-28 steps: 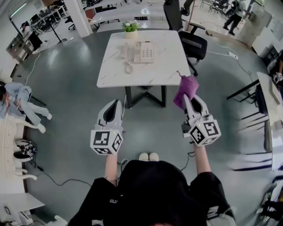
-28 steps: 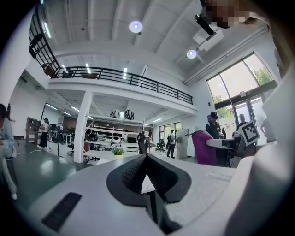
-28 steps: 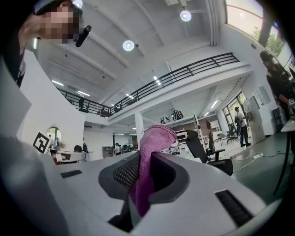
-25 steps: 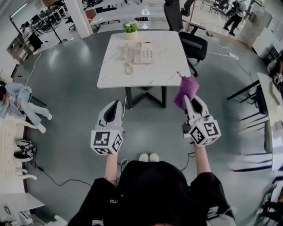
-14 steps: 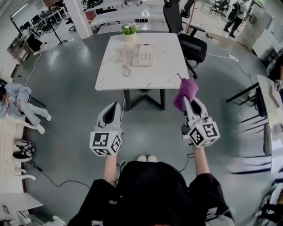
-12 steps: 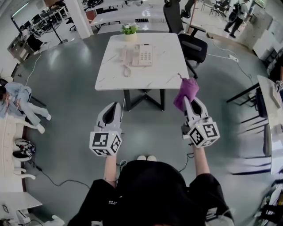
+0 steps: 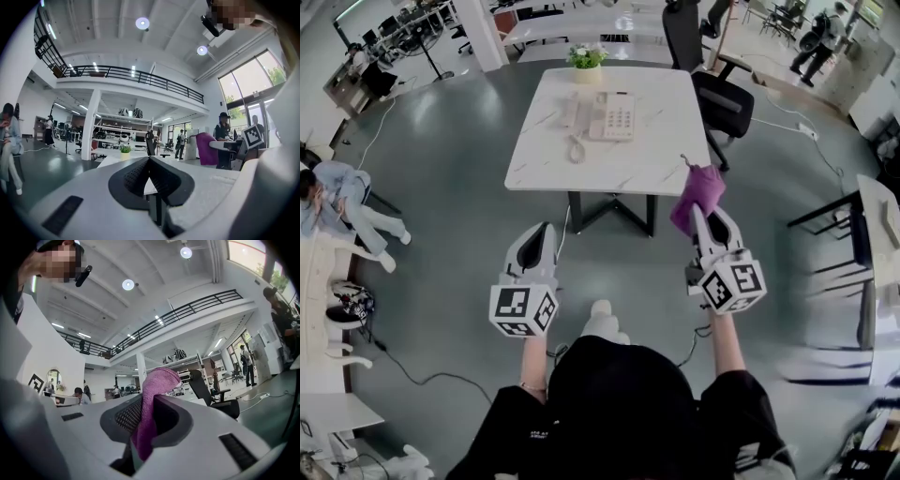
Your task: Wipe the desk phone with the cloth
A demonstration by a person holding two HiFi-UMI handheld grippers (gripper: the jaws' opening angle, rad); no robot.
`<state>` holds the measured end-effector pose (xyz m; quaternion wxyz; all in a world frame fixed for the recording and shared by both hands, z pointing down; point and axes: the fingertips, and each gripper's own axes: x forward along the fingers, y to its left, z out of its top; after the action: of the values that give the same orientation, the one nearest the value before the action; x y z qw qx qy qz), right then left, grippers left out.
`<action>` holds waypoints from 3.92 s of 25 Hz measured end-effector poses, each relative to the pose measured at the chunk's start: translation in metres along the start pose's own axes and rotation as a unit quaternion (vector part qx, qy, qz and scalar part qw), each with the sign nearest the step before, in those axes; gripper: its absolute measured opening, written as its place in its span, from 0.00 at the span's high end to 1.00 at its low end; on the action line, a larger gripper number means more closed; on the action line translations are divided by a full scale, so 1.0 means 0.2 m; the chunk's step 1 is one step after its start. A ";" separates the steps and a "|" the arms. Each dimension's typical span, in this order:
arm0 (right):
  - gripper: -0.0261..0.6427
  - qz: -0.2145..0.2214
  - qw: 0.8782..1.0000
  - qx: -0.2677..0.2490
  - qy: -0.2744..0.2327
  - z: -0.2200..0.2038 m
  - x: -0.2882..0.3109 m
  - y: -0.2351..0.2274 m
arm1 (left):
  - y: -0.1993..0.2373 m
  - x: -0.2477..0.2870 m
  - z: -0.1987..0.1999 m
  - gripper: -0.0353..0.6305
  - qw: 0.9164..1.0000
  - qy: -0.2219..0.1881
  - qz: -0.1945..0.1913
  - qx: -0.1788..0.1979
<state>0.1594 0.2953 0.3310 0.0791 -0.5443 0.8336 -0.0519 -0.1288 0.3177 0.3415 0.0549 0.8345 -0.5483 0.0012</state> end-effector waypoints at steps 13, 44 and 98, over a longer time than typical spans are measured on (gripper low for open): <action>0.91 0.009 1.000 0.000 0.023 -0.12 0.47 -0.11 | 0.19 0.48 0.01 0.95 1.000 0.005 -0.015 -0.001; 0.91 -0.070 0.997 -0.008 0.040 -0.16 1.16 -0.47 | 0.48 1.29 0.01 0.95 0.996 0.025 -0.087 -0.010; 0.90 -0.003 0.954 -0.203 0.222 -0.69 2.63 -1.19 | 0.75 2.41 -0.54 0.95 0.976 0.172 -0.028 -0.127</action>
<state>0.1390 -0.2815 0.4682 -0.2204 -0.5265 0.8211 -0.0010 -0.0673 -0.1728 0.4922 0.2545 0.8228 -0.5028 0.0735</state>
